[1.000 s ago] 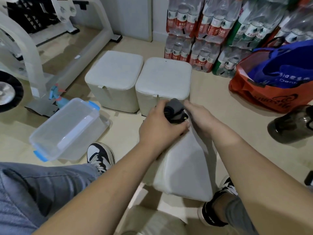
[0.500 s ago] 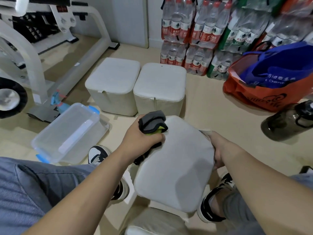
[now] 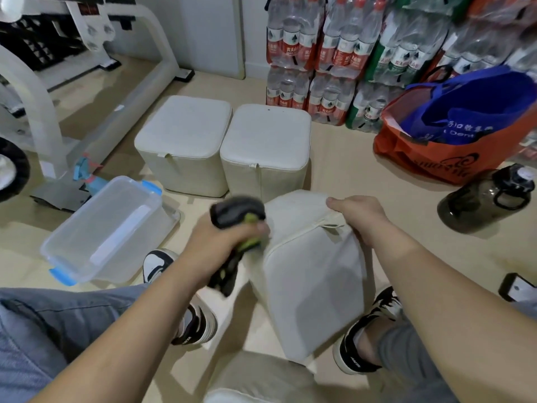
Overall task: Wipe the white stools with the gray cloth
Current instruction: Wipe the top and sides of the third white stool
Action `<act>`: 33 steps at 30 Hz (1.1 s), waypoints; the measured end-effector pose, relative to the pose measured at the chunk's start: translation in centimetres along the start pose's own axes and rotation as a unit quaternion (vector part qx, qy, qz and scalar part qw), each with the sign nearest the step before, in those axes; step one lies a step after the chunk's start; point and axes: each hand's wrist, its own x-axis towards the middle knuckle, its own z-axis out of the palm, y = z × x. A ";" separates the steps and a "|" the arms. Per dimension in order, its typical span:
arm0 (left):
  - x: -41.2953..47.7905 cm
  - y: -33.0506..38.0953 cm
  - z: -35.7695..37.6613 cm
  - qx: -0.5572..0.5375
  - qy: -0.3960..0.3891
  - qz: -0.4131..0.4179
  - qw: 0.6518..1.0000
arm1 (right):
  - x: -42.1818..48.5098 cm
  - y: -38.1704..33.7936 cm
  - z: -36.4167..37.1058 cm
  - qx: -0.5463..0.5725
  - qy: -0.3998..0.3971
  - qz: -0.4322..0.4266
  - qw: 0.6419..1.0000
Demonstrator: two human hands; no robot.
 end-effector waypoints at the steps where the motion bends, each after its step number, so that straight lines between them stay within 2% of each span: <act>1: 0.4 1.0 0.6 -0.008 0.060 0.041 0.997 | -0.5 -0.2 0.9 -0.042 0.001 -0.020 0.999; 2: 0.6 1.8 1.5 0.003 0.080 0.071 0.994 | -1.3 -0.6 1.7 -0.083 0.002 -0.039 0.996; 4: 0.3 2.1 4.1 0.159 0.009 0.098 0.982 | -2.0 -0.9 2.7 -0.138 0.010 -0.066 0.988; 5: 0.2 1.2 5.1 0.254 -0.037 0.081 0.963 | -2.1 -1.1 3.0 -0.148 0.005 -0.072 0.986; 6: 0.5 0.0 5.6 0.304 -0.061 0.050 0.949 | -2.3 -1.1 2.9 -0.153 0.002 -0.077 0.985; 8: 1.7 -2.4 5.1 0.255 -0.062 -0.031 0.964 | -2.6 -0.8 2.3 -0.169 -0.006 -0.086 0.982; 10: 3.5 -5.1 3.3 0.233 -0.047 -0.070 0.969 | -2.4 -0.1 1.5 -0.154 -0.006 -0.089 0.984; 14: 5.1 -9.8 -0.6 0.369 0.017 -0.118 0.922 | -2.8 1.2 0.6 -0.134 -0.025 -0.098 0.986; 16: 5.2 -9.5 -0.6 0.380 0.066 -0.124 0.914 | -2.8 1.7 0.4 -0.127 -0.018 -0.098 0.987; 18: 5.9 -6.9 2.0 0.298 0.081 -0.072 0.948 | -2.4 2.0 0.7 -0.152 0.002 -0.094 0.984; 20: 6.2 -2.7 6.7 0.222 0.018 0.027 0.974 | -1.9 2.1 1.1 -0.108 -0.005 -0.079 0.991; 22: 6.2 0.0 11.3 0.249 -0.101 0.098 0.958 | -1.6 2.6 1.2 -0.005 -0.032 -0.072 0.997; 24: 7.2 -0.3 13.6 0.266 -0.149 0.083 0.949 | -1.2 3.2 1.0 0.051 0.005 -0.032 0.998; 26: 8.2 -1.8 13.7 0.279 -0.122 0.051 0.951 | -1.1 3.7 0.3 0.084 0.021 0.007 0.996; 28: 9.1 -2.8 13.3 0.322 -0.078 0.069 0.941 | -0.7 4.4 0.0 0.033 0.035 -0.026 0.999; 30: 10.5 -3.7 11.8 0.383 -0.028 0.063 0.921 | -0.4 4.4 0.1 0.032 0.010 -0.039 0.999; 33: 12.3 -6.4 5.6 0.444 0.026 -0.044 0.894 | -0.1 3.6 1.1 0.052 -0.004 -0.034 0.998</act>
